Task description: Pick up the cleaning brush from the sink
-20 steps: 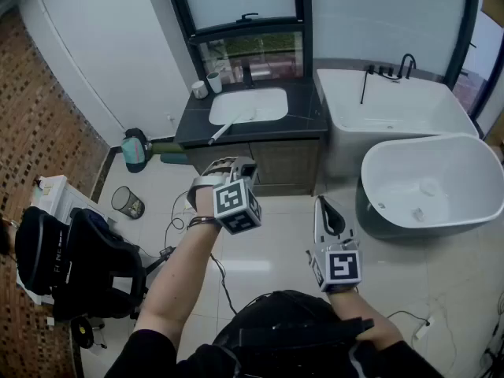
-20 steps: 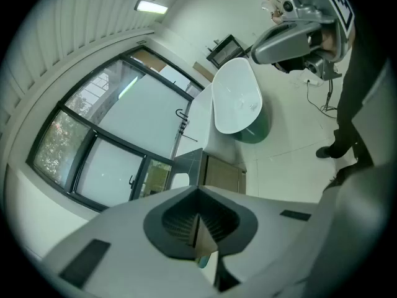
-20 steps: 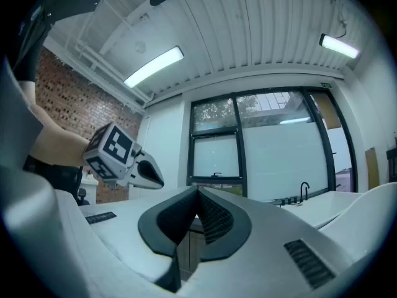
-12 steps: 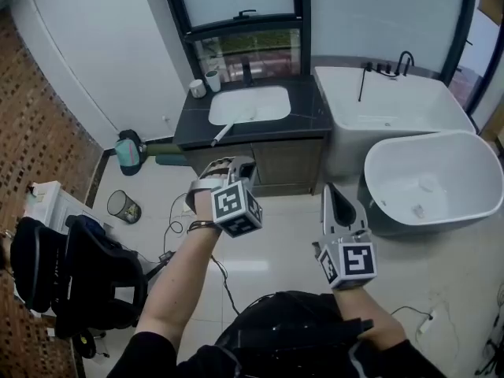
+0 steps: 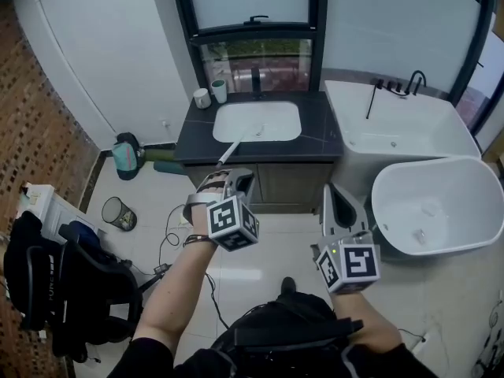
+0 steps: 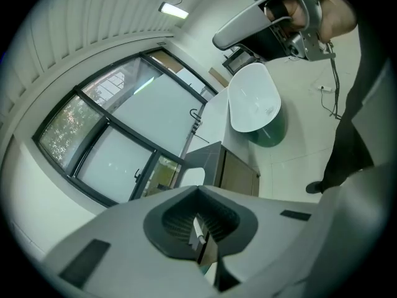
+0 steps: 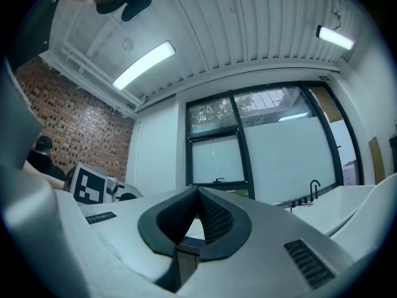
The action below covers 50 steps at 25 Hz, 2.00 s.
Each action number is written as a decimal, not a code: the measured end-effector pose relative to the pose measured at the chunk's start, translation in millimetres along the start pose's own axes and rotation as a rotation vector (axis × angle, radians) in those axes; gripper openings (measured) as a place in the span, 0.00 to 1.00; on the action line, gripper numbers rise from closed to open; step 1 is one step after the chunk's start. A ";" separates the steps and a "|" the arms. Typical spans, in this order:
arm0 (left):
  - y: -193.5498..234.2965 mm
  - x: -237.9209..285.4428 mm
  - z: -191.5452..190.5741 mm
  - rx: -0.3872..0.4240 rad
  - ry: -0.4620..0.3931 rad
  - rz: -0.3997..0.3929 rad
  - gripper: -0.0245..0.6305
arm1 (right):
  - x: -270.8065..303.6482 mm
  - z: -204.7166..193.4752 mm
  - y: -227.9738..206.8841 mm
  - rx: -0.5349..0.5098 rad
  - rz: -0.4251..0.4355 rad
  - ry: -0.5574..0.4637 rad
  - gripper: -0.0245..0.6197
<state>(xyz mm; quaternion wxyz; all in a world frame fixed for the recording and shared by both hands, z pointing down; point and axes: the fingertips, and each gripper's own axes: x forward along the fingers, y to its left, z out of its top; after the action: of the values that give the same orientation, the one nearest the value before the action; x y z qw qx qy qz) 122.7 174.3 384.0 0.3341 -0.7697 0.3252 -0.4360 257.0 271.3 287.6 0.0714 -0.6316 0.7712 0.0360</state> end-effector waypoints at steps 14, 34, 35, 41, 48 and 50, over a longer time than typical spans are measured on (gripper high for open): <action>169.1 160.4 -114.6 -0.235 0.042 -0.058 0.04 | 313.9 -46.0 2.7 0.081 0.130 0.105 0.04; 450.9 331.8 -377.0 -0.905 -0.173 -0.127 0.04 | 715.3 -137.5 118.5 0.173 0.114 0.379 0.04; 450.3 341.0 -383.4 -0.933 -0.162 -0.135 0.04 | 724.2 -148.2 116.5 0.185 0.112 0.409 0.04; 458.3 412.2 -442.1 -1.194 -0.115 -0.260 0.04 | 792.4 -219.8 110.2 0.267 0.010 0.586 0.11; 448.1 491.0 -531.9 -1.185 0.008 -0.373 0.06 | 850.9 -322.6 125.1 0.316 -0.156 0.820 0.24; 445.6 506.1 -556.3 -1.176 0.035 -0.389 0.07 | 861.0 -352.4 127.3 0.332 -0.199 0.889 0.24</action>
<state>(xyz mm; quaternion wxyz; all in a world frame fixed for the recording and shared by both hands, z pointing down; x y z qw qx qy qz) -258.1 -606.8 478.7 -0.2369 -0.8630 0.3701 -0.2493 -55.8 -589.0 497.1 -0.1618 -0.6365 0.6582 -0.3679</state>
